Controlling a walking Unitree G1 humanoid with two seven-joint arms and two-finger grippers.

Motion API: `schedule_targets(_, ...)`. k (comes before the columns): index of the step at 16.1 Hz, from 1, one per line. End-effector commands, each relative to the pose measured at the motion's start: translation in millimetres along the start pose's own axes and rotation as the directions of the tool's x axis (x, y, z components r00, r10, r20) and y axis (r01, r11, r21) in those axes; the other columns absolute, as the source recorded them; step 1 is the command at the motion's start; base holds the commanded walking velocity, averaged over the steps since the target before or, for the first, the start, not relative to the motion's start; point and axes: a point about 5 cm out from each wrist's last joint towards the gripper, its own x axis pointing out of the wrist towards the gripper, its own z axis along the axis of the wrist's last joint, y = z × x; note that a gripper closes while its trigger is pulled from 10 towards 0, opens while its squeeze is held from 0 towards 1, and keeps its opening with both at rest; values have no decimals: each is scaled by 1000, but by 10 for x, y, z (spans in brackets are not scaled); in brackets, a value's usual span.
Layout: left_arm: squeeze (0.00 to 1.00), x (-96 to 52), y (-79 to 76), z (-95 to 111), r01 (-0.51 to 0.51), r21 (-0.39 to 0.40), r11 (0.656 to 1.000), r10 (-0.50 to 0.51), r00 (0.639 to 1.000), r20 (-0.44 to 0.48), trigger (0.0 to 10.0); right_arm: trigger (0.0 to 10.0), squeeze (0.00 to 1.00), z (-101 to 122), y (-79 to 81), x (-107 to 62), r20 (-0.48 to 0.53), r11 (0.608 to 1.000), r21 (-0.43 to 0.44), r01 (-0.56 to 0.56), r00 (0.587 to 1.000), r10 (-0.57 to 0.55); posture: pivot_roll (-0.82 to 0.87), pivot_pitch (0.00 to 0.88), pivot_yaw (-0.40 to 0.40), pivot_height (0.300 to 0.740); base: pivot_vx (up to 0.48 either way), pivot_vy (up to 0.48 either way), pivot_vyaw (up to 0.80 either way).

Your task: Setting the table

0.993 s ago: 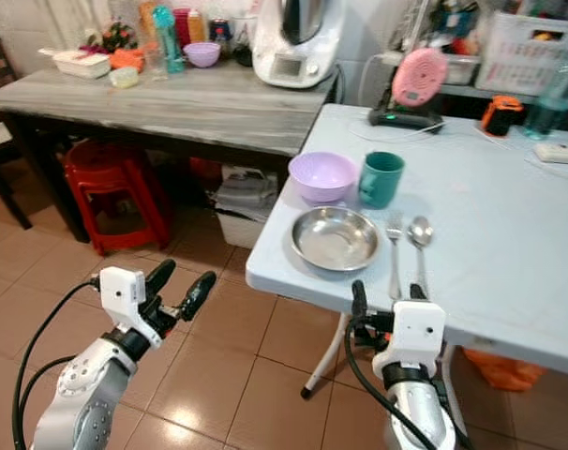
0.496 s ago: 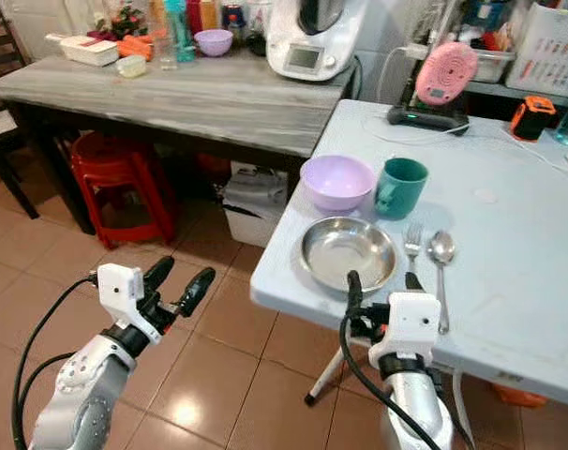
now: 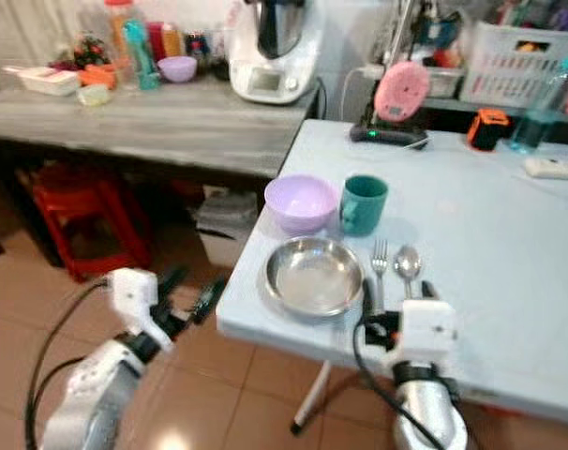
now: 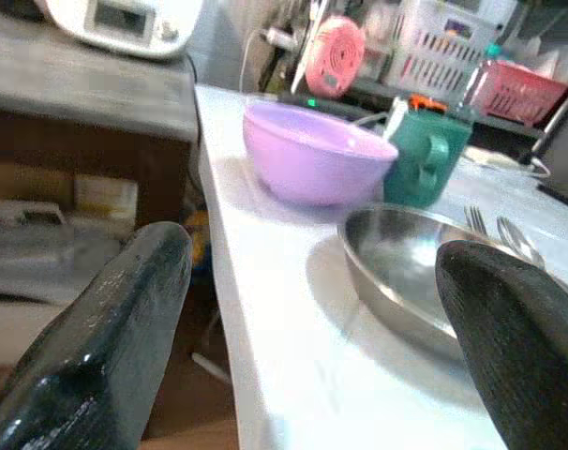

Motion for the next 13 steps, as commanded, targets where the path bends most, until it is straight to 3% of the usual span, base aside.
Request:
schedule_targets(1, 0, -87, 112, 21, -36, 24, 999, 37, 999, -8, 10000, 10000, 0, 49, 77, 22, 22, 1000, 24, -17, 1000, 17, 6, 0, 9, 740, 0, 0, 0)
schedule_targets(3, 0, -112, 125, 12, -29, 38, 999, 30, 999, -18, 10000, 10000, 0, 39, 78, 24, 15, 999, 30, -15, 1000, 15, 7, 0, 7, 740, 0, 0, 0)
schedule_targets(7, 0, -144, 103, 5, 8, 50, 999, -6, 1000, -28, 10000, 10000, 0, 21, 70, 18, 6, 999, 39, -11, 1000, 11, 8, 0, 11, 740, 0, 0, -680)
schedule_targets(13, 0, -107, 119, 27, 5, 53, 999, -4, 1000, -16, 10000, 10000, 0, 14, 58, 45, -10, 999, 53, 7, 1000, -6, 3, 0, 17, 740, 0, 0, 0)
